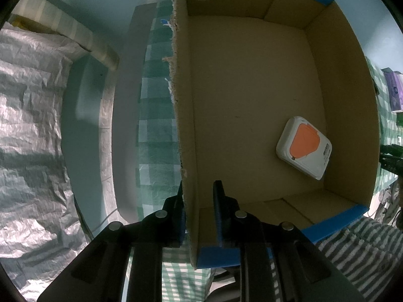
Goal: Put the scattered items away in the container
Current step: 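Lift the black charger with the right gripper and carry it over the box, then release the black charger into the box beside the power bank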
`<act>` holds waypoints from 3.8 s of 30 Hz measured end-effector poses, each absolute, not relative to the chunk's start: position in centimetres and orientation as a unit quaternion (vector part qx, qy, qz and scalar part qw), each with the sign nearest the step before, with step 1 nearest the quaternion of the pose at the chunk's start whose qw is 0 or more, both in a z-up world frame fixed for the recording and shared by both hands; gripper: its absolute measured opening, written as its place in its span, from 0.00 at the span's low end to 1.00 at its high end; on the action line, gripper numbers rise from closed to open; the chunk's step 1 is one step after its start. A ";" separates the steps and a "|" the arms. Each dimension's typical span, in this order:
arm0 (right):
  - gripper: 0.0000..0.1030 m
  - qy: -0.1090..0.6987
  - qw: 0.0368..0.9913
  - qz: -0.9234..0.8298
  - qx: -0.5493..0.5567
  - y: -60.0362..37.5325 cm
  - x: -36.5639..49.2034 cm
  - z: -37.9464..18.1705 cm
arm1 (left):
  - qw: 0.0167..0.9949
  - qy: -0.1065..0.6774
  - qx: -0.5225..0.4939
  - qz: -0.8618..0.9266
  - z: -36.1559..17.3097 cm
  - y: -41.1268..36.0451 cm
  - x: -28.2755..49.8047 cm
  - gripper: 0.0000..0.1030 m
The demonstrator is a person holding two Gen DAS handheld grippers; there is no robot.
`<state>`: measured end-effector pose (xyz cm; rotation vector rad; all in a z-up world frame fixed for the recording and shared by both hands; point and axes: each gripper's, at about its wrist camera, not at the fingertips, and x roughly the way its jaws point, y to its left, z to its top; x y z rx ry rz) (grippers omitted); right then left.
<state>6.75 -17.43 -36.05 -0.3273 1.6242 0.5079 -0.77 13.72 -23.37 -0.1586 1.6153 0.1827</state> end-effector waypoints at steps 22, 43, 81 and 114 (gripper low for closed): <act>0.39 0.694 0.661 0.246 -0.140 -18.5 6.6 -29.1 | 0.684 0.722 -0.067 0.080 -23.4 13.5 -0.8 0.17; 0.39 0.619 0.681 0.353 -0.172 -7.5 7.9 -18.7 | 0.684 0.721 -0.074 0.083 -23.3 13.7 -0.9 0.17; 0.41 0.594 0.628 0.405 -0.299 7.3 5.6 -25.9 | 0.678 0.726 -0.070 0.085 -23.6 13.7 -0.7 0.17; 0.49 0.637 0.685 0.320 -0.151 -5.4 10.6 -19.4 | 0.679 0.727 -0.066 0.076 -23.7 13.7 -0.7 0.20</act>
